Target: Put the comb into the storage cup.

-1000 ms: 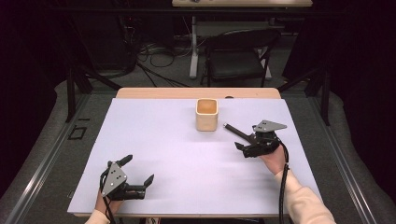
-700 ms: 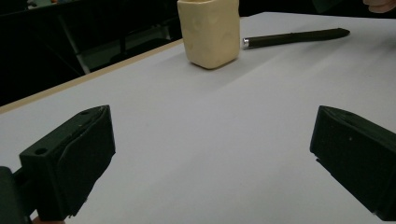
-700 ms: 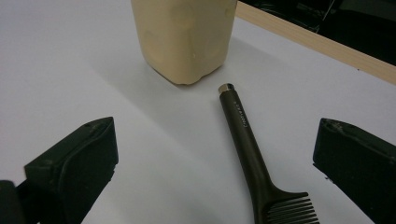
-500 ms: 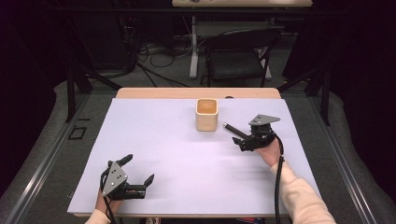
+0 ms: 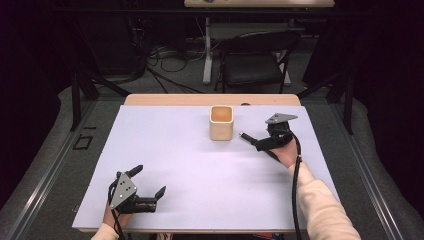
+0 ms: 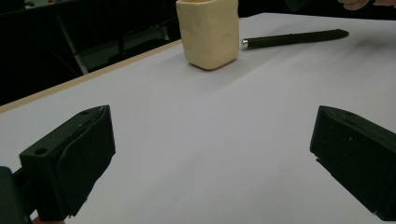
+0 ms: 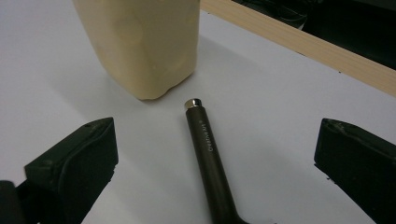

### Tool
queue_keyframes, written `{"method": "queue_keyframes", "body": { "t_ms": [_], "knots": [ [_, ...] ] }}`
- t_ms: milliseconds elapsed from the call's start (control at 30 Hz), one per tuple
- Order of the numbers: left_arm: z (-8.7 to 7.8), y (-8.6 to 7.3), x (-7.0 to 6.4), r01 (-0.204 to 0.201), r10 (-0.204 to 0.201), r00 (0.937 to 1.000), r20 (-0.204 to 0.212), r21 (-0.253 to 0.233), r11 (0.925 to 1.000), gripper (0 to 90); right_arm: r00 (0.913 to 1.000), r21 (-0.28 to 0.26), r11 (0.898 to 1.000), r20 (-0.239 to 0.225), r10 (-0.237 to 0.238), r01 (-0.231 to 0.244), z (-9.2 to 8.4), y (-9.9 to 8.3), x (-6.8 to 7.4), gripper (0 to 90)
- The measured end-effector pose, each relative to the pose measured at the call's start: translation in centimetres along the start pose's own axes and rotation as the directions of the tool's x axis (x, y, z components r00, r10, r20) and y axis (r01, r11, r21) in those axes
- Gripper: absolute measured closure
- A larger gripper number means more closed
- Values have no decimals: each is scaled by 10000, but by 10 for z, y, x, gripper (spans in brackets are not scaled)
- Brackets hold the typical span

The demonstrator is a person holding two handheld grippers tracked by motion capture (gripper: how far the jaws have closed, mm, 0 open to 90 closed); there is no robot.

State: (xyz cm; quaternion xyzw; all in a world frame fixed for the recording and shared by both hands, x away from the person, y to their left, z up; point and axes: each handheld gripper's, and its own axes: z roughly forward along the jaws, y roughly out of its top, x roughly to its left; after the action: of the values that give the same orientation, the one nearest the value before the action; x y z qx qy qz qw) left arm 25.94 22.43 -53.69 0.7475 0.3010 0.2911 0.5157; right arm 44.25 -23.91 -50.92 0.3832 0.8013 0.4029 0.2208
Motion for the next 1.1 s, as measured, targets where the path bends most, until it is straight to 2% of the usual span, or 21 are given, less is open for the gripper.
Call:
{"method": "queue_keyframes", "body": {
  "t_ms": [567, 633, 700, 767, 800, 833, 867, 900, 933, 1000, 1033, 1067, 1100],
  "knots": [
    [1, 0, 1, 46, -46, 10000, 76, 6, 10000, 1, 9992, 507, 9982, 264, 311, -324, 31, 13, -21, 16],
    [1, 0, 0, 81, -81, 9999, 63, -17, 10000, 1, 9979, 613, 9962, 227, 600, -612, 37, 14, -24, 82],
    [1, 0, 1, 40, -40, 10000, 68, 1, 10000, 1, 9973, 549, 9963, 369, 639, -659, 40, 16, -26, 163],
    [1, 0, 1, 42, -42, 10000, 80, 2, 10000, 1, 9971, 548, 9964, 420, 631, -654, 42, 16, -26, 181],
    [1, 0, 1, 60, -60, 10000, 78, 3, 10000, 1, 9970, 625, 9963, 539, 552, -586, 46, 18, -25, 283],
    [1, 0, 1, 60, -60, 10000, 78, 3, 10000, 1, 9977, 613, 9970, 518, 436, -467, 48, 18, -25, 324],
    [1, 0, 1, 33, -33, 10000, 74, -1, 10000, 1, 9977, 613, 9970, 518, 436, -467, 48, 18, -25, 324],
    [1, 0, 1, 55, -55, 10000, 61, -7, 10000, 1, 9980, 711, 9970, 570, 271, -312, 52, 19, -23, 473],
    [1, 0, 1, 55, -55, 10000, 61, -7, 10000, 1, 9980, 711, 9970, 570, 271, -312, 52, 19, -23, 473],
    [1, 0, 0, 64, -64, 10000, 63, -12, 10000, 1, 9984, 879, 9959, 541, 182, -229, 56, 20, -22, 624],
    [1, 0, 0, 39, -39, 10000, 57, -15, 10000, 1, 9984, 879, 9959, 541, 182, -229, 56, 20, -22, 624],
    [1, 0, 1, 39, -39, 10000, 78, -7, 10000, 1, 9984, 949, 9954, 554, 56, -108, 59, 21, -20, 723],
    [1, 0, 1, 39, -39, 10000, 78, -13, 10000, 1, 9987, 979, 9952, 511, 22, -72, 61, 21, -19, 762]
  ]
}}
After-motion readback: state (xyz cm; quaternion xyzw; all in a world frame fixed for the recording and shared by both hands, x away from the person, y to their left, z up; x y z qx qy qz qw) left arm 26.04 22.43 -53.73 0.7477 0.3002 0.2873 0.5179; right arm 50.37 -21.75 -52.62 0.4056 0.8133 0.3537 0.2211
